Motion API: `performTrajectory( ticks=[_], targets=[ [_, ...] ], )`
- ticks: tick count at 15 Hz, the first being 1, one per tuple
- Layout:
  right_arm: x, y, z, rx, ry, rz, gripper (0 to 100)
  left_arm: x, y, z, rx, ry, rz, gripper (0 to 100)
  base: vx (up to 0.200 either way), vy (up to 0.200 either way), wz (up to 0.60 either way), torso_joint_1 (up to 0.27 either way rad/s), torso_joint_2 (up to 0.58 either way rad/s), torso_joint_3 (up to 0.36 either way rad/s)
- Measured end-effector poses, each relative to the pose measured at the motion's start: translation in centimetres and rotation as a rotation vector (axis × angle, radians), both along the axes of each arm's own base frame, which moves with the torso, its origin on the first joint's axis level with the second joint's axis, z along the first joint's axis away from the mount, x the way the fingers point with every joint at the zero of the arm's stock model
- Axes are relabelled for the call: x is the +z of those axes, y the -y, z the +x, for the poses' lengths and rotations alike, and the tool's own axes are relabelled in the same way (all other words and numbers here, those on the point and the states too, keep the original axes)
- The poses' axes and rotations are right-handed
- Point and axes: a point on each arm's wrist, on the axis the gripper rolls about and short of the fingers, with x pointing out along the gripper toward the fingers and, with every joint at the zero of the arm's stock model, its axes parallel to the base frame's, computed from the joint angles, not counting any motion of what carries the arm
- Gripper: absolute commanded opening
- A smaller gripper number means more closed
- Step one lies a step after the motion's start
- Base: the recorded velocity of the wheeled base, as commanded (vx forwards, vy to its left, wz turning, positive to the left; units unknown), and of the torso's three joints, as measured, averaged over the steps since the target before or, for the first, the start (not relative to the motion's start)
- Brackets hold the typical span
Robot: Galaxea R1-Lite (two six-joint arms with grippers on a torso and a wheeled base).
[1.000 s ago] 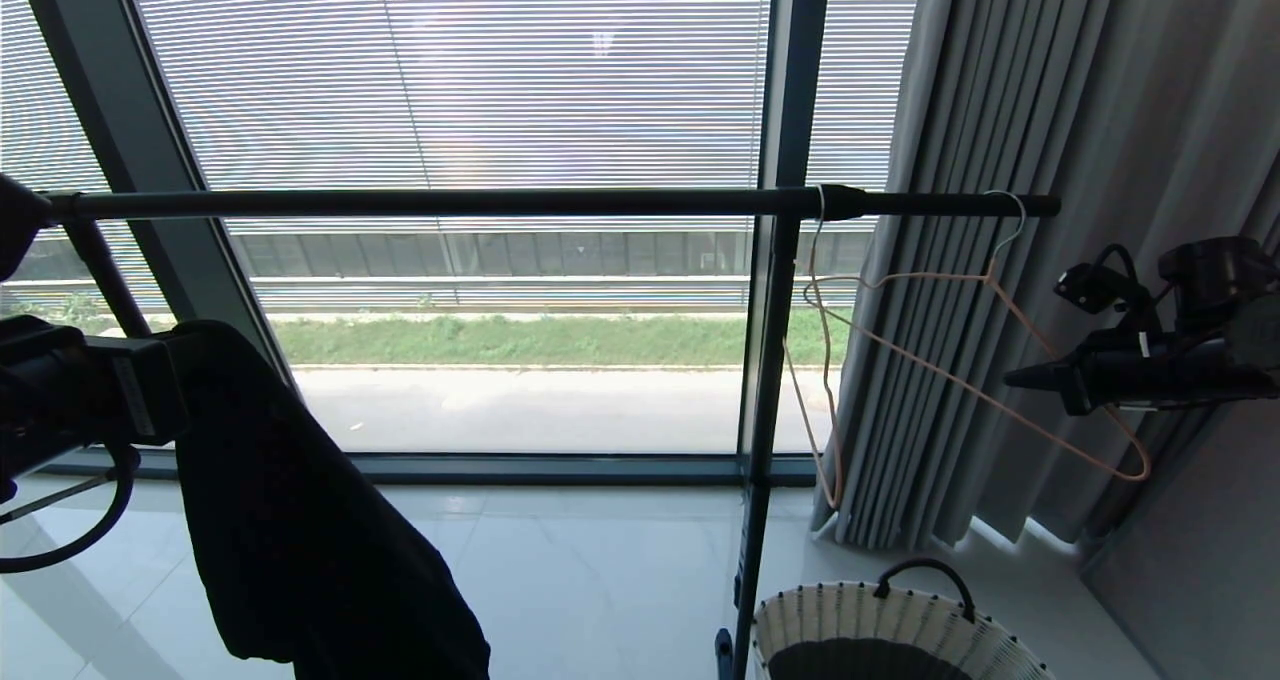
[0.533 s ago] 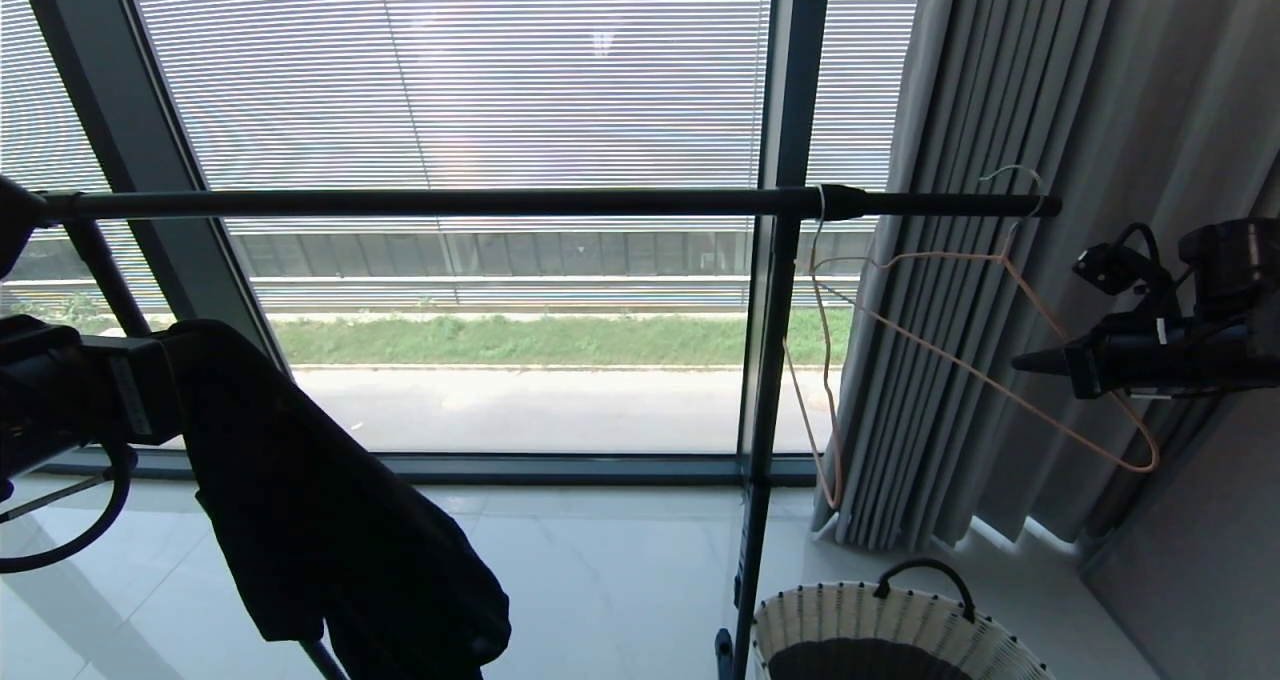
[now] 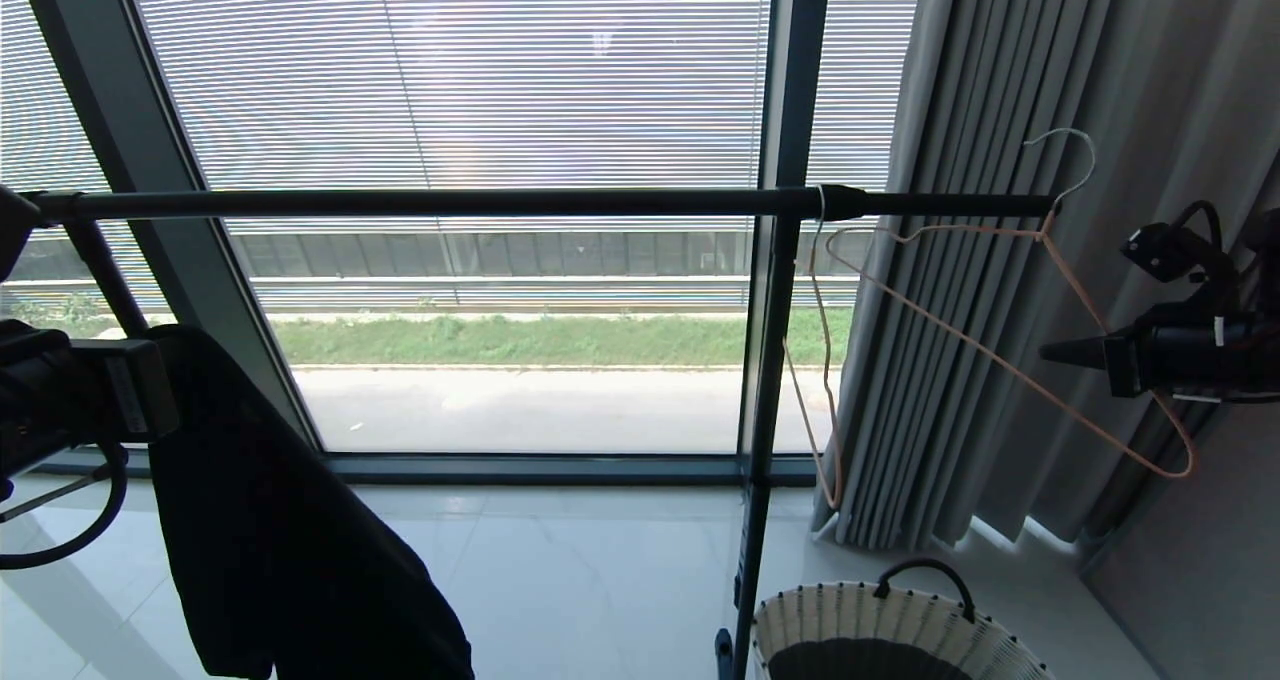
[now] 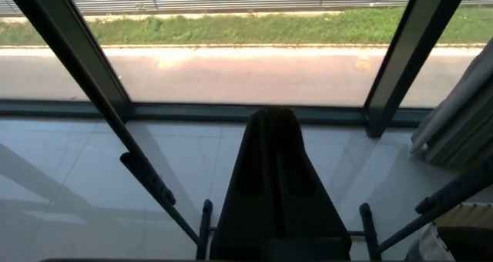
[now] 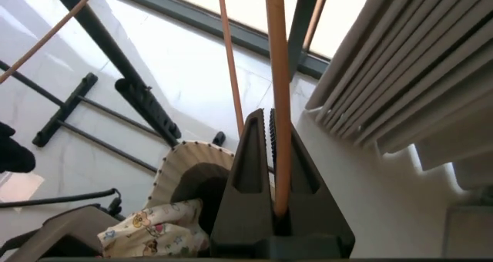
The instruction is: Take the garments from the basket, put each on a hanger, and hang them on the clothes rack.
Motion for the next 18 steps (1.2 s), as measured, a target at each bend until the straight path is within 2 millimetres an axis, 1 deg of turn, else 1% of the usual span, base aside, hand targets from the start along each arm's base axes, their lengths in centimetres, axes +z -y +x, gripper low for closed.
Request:
performTrajectory(
  ticks=[4, 6, 8, 12, 15, 18],
  targets=[
    [0.2, -0.1, -2.8, -0.122, -0.019, -0.056, 0, -0.1, -0.1, 0.1, 0.059, -0.005, 0.016, 0, 0.000, 0.000, 0.00, 0.000, 0.00, 0.000],
    [-0.2, -0.1, -4.4, -0.212, -0.050, -0.080, 0, -0.1, -0.2, 0.1, 0.061, -0.005, 0.017, 0, 0.000, 0.000, 0.00, 0.000, 0.00, 0.000],
    [0.1, -0.1, -5.4, -0.329, -0.047, -0.077, 0, -0.2, -0.2, 0.3, 0.066, -0.011, 0.022, 0, 0.000, 0.000, 0.00, 0.000, 0.00, 0.000],
    [1.0, 0.0, -6.9, -0.451, -0.018, -0.076, 0, -0.6, -0.3, 0.7, 0.083, -0.038, 0.072, 0, 0.000, 0.000, 0.00, 0.000, 0.00, 0.000],
    [1.0, -0.1, -8.3, -0.524, -0.017, -0.115, 0, -1.2, -0.3, 0.9, 0.076, -0.065, 0.099, 0, -0.200, 0.000, 0.00, 0.006, 0.00, -0.001],
    [0.3, -0.9, -9.8, -0.535, -0.029, -0.142, 0, -1.3, -0.3, 1.0, 0.074, -0.069, 0.101, 0, -0.200, 0.000, 0.00, -0.009, 0.00, 0.005]
  ],
)
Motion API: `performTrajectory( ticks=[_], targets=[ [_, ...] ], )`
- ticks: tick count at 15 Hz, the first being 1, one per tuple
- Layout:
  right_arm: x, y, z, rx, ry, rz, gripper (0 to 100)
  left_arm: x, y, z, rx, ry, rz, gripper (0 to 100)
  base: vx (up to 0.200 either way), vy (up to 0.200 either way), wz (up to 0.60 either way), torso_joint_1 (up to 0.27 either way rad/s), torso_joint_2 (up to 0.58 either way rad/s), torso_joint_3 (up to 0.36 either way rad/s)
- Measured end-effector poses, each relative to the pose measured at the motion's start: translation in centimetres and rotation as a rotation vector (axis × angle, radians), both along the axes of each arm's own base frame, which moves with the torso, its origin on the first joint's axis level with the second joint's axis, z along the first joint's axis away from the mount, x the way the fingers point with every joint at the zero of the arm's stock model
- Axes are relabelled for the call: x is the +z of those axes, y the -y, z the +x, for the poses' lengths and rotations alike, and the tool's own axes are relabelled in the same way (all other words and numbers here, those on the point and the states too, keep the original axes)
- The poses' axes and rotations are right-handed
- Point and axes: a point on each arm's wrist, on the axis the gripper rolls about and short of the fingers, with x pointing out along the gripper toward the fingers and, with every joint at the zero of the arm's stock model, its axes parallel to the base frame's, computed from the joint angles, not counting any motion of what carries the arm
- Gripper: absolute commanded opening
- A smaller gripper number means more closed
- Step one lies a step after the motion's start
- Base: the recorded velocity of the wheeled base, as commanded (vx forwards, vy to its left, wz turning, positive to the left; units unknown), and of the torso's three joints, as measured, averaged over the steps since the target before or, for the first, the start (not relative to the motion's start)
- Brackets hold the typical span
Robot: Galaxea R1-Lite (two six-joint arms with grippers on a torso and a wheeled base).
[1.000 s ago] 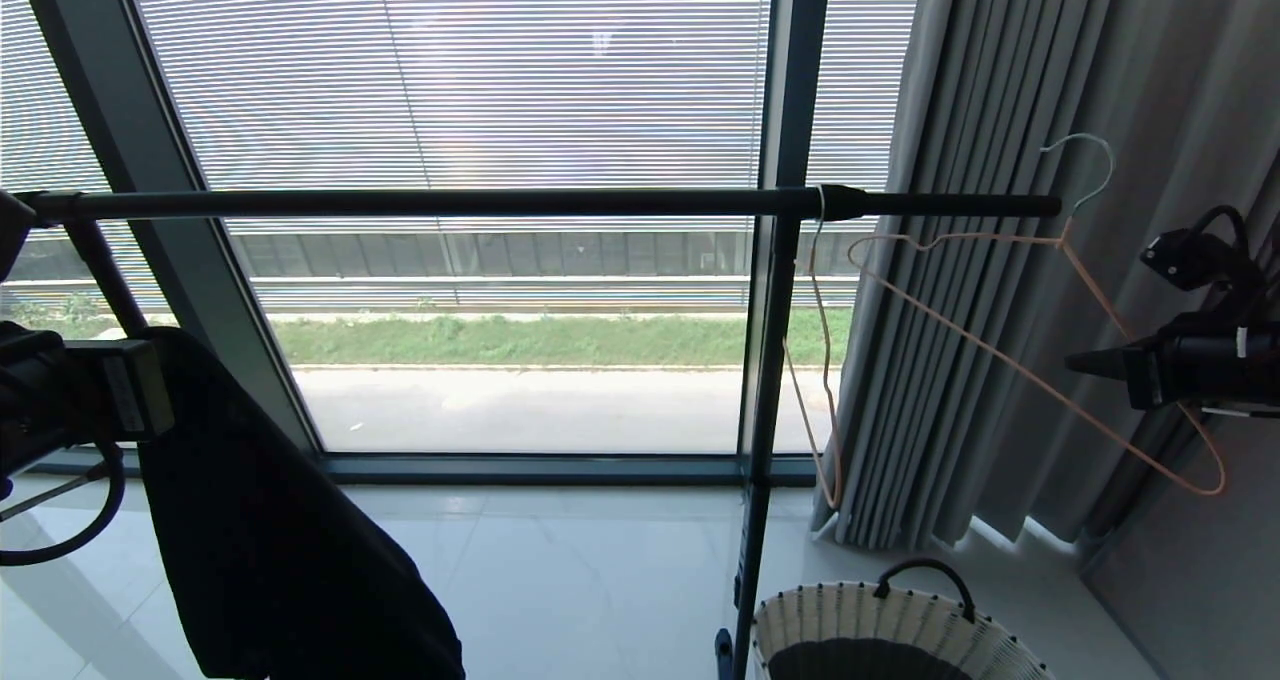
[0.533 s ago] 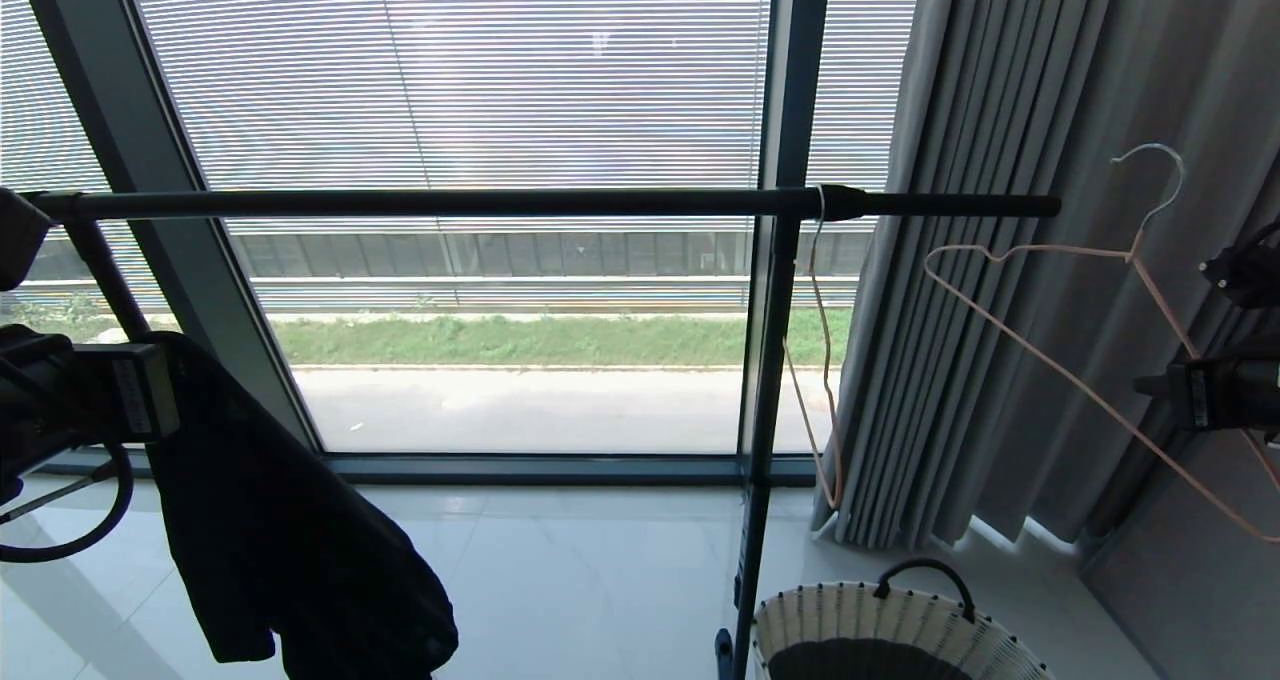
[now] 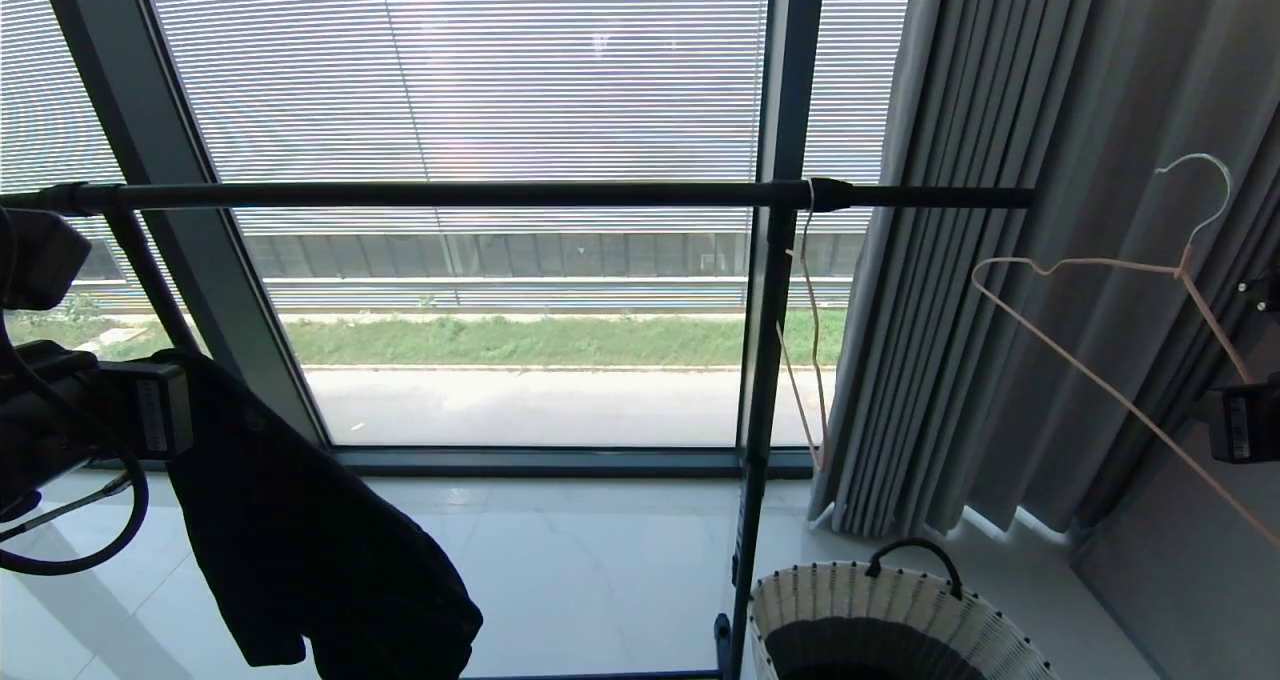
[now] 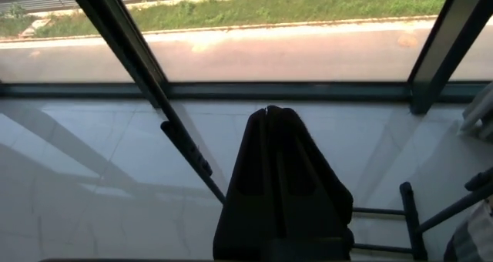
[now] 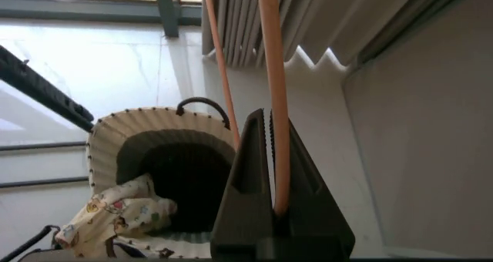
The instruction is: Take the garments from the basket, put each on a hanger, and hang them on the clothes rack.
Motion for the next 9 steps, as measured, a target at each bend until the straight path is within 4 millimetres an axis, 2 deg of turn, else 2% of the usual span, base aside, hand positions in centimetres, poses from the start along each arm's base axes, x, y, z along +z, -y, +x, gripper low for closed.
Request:
performTrajectory(
  ticks=[5, 9],
  targets=[
    [-0.9, -2.3, -2.5, 0.063, -0.014, -0.026, 0, 0.0, 0.0, 0.0, -0.001, 0.001, -0.001, 0, -0.200, 0.000, 0.00, 0.002, 0.01, 0.000],
    [-0.8, -2.5, -4.1, 0.079, -0.002, -0.027, 0, 0.1, 0.0, -0.1, 0.000, 0.007, -0.002, 0, -0.200, 0.000, 0.00, 0.002, 0.00, 0.001]
  ],
)
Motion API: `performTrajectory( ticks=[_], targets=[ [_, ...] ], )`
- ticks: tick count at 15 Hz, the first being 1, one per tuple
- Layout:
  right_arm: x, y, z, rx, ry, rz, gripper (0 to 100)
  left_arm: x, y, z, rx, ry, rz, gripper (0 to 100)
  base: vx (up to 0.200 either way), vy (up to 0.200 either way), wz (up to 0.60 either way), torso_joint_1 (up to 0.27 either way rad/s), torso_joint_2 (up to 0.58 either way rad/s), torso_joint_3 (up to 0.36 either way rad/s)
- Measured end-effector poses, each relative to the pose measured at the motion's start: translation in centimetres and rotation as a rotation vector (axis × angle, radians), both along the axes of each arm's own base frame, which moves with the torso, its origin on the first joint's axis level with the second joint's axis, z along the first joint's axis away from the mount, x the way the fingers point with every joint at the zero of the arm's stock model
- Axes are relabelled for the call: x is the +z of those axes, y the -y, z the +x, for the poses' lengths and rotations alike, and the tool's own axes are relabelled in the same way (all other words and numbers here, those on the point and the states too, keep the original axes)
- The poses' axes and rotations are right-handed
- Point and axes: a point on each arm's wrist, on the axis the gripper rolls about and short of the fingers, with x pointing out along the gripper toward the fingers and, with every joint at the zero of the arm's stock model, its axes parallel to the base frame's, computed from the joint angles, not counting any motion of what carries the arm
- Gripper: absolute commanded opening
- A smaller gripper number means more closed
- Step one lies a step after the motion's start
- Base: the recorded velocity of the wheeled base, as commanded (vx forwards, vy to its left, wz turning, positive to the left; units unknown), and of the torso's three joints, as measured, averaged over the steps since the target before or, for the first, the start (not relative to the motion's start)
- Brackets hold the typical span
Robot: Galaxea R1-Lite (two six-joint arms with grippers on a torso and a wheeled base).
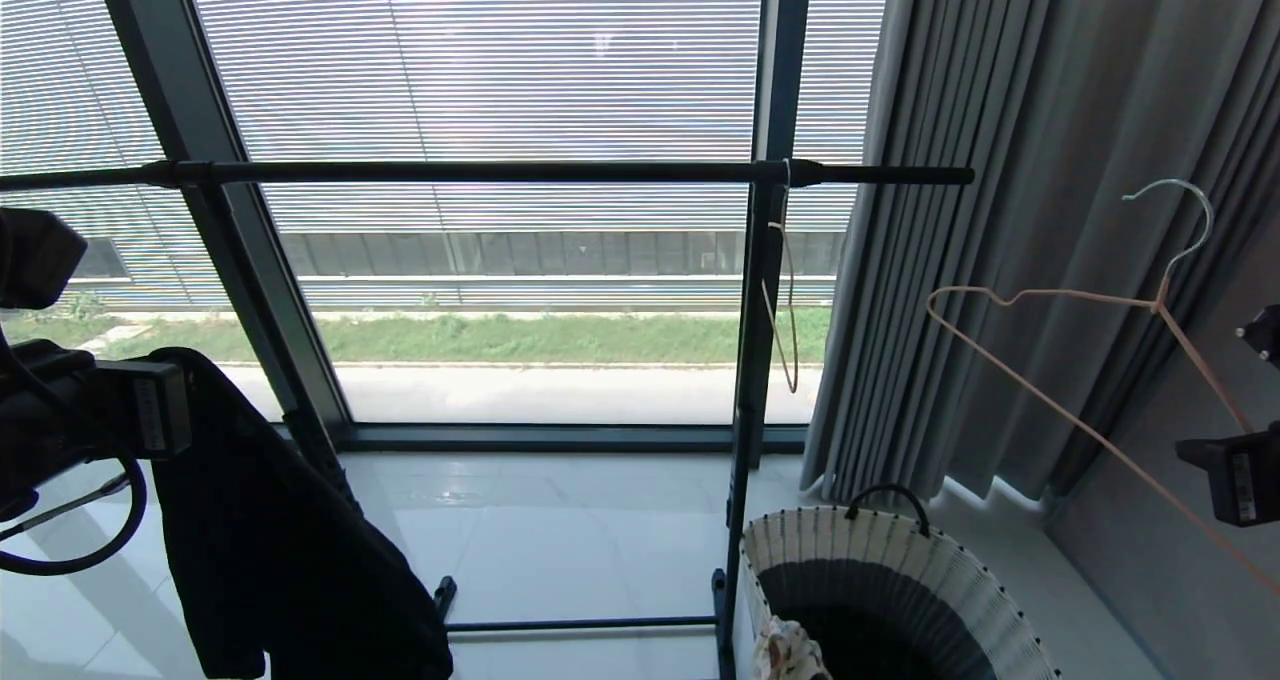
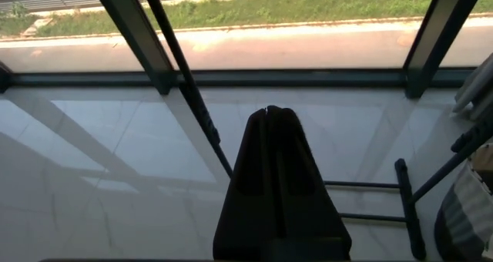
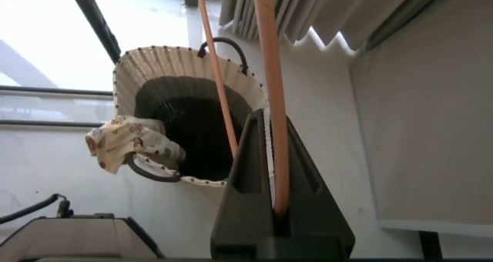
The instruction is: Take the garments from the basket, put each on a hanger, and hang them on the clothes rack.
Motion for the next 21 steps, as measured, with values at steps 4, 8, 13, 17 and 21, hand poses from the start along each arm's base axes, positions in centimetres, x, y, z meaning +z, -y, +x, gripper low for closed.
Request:
performTrajectory(
  ticks=[4, 8, 13, 17, 21],
  targets=[
    [0.9, -0.7, -1.1, 0.038, 0.050, 0.019, 0, 0.2, 0.1, -0.1, -0.005, 0.013, -0.004, 0, 0.000, 0.000, 0.00, 0.000, 0.00, 0.000],
    [2.0, -2.6, -2.7, 0.136, 0.106, 0.102, 0, 0.6, 0.3, -0.6, -0.050, 0.041, -0.012, 0, 0.000, 0.050, 0.00, -0.001, 0.00, 0.001],
    [2.9, -4.0, -5.2, 0.310, 0.128, 0.192, 0, 0.7, 0.4, -1.1, -0.055, 0.055, -0.012, 0, 0.000, 0.200, 0.00, 0.007, 0.00, 0.002],
    [3.0, -4.8, -5.6, 0.375, 0.128, 0.196, 0, 0.8, 0.4, -1.3, -0.057, 0.064, -0.011, 0, 0.000, 0.200, 0.00, 0.001, 0.00, -0.001],
    [2.7, -5.4, -5.4, 0.413, 0.107, 0.194, 0, 0.9, 0.5, -1.4, -0.065, 0.065, -0.011, 0, 0.000, 0.200, 0.00, 0.002, 0.00, -0.001]
  ],
)
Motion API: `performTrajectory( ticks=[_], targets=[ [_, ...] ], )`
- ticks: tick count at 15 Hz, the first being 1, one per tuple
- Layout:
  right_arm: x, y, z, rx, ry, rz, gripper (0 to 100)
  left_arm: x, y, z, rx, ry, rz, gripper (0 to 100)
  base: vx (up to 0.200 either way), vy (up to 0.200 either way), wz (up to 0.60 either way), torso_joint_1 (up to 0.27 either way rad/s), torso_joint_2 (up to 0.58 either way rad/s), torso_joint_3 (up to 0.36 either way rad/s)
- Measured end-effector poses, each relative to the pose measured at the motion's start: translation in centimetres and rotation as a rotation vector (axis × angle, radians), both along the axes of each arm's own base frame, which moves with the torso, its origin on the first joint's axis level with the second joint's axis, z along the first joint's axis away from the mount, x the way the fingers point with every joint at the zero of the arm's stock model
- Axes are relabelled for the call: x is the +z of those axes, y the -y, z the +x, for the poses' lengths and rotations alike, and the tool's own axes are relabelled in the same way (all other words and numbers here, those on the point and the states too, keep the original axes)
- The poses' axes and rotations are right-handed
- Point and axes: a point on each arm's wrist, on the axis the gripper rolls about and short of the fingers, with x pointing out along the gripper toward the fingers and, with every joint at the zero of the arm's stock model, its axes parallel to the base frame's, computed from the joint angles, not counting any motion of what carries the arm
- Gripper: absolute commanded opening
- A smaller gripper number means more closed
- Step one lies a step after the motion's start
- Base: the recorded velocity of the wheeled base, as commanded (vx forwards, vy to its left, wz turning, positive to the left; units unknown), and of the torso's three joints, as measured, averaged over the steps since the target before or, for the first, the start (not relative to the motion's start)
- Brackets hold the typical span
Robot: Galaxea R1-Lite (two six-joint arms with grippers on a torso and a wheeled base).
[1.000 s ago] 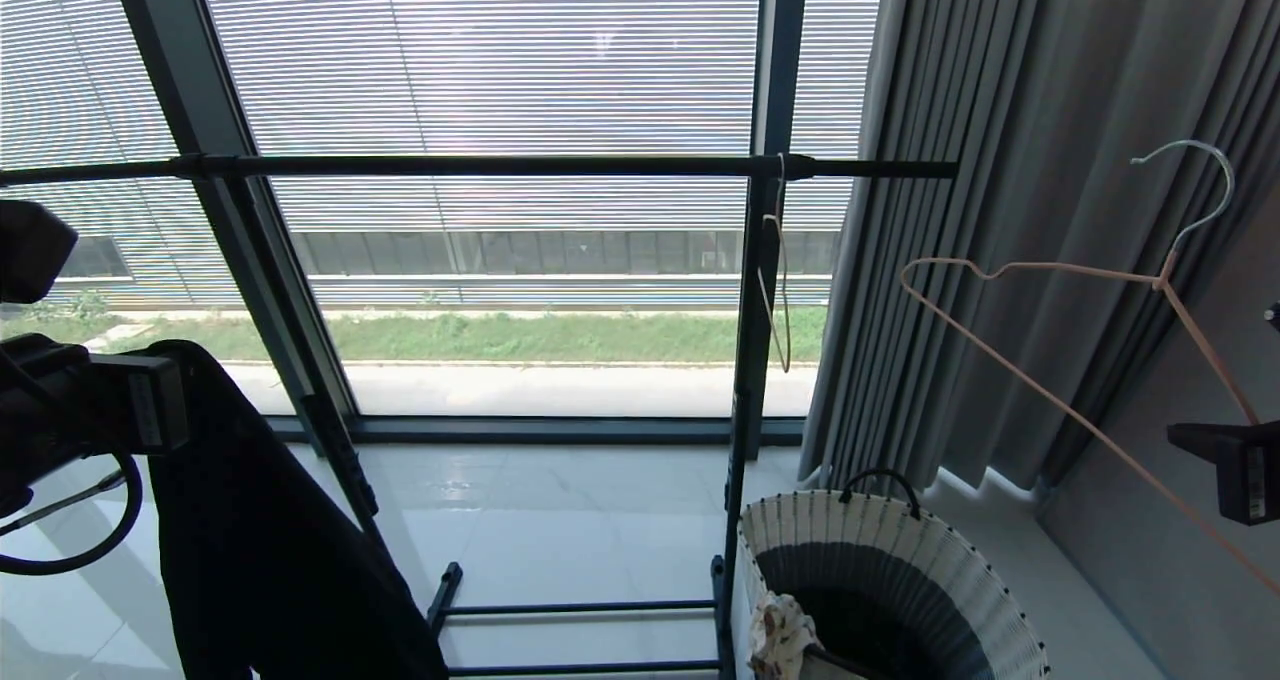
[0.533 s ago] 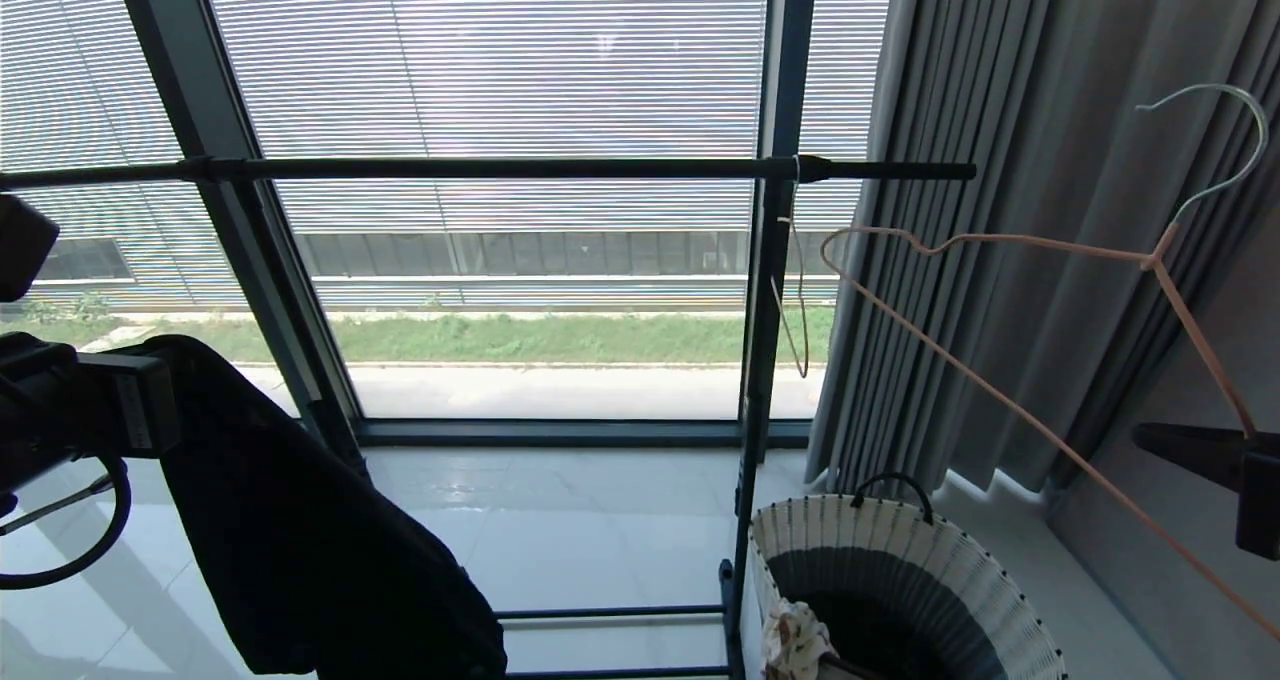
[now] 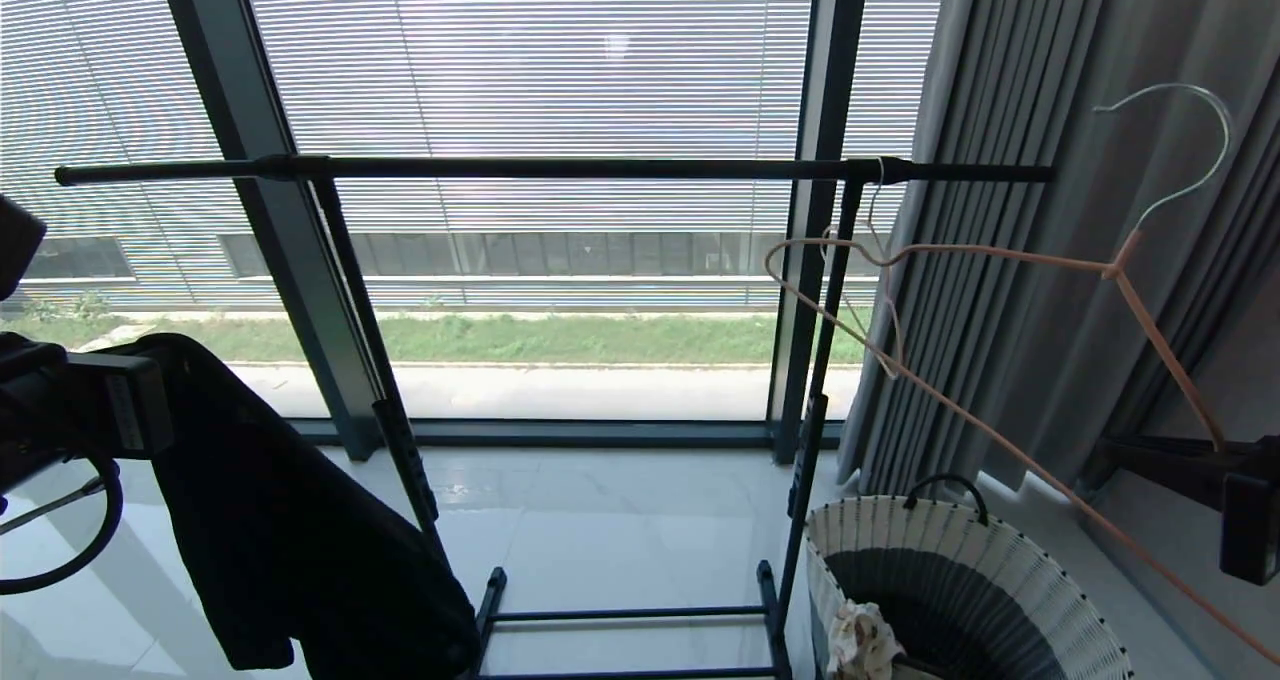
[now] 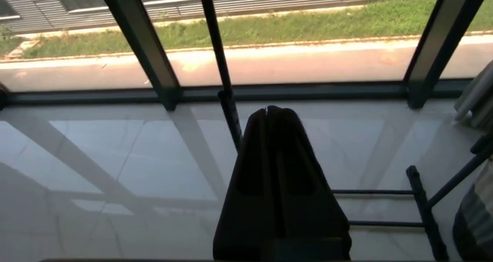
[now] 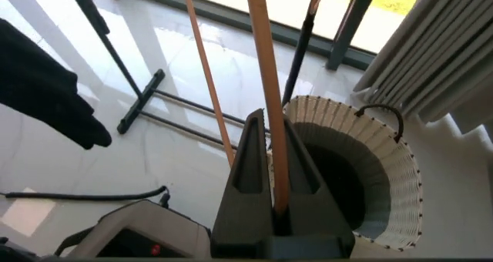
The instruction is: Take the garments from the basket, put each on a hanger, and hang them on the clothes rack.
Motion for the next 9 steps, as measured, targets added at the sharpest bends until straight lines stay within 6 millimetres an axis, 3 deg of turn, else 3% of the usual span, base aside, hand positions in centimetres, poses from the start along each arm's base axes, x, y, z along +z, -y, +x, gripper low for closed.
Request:
performTrajectory(
  ticks=[1, 5, 9],
  targets=[
    [-0.1, -0.2, 0.1, 0.009, -0.006, -0.003, 0, 0.0, 0.1, 0.0, -0.008, -0.001, 0.001, 0, 0.000, 0.200, 0.00, 0.002, 0.00, 0.002],
    [-0.6, -1.3, 0.3, 0.071, -0.032, -0.017, 0, -0.7, 0.8, -0.1, -0.053, -0.022, 0.007, 0, 0.000, 0.000, 0.00, 0.000, 0.00, 0.000],
    [-1.3, -3.3, -0.1, 0.194, -0.067, -0.034, 0, -3.4, 2.2, -1.0, -0.185, -0.112, 0.106, 0, 0.000, 0.000, 0.00, 0.000, 0.00, 0.000]
  ],
)
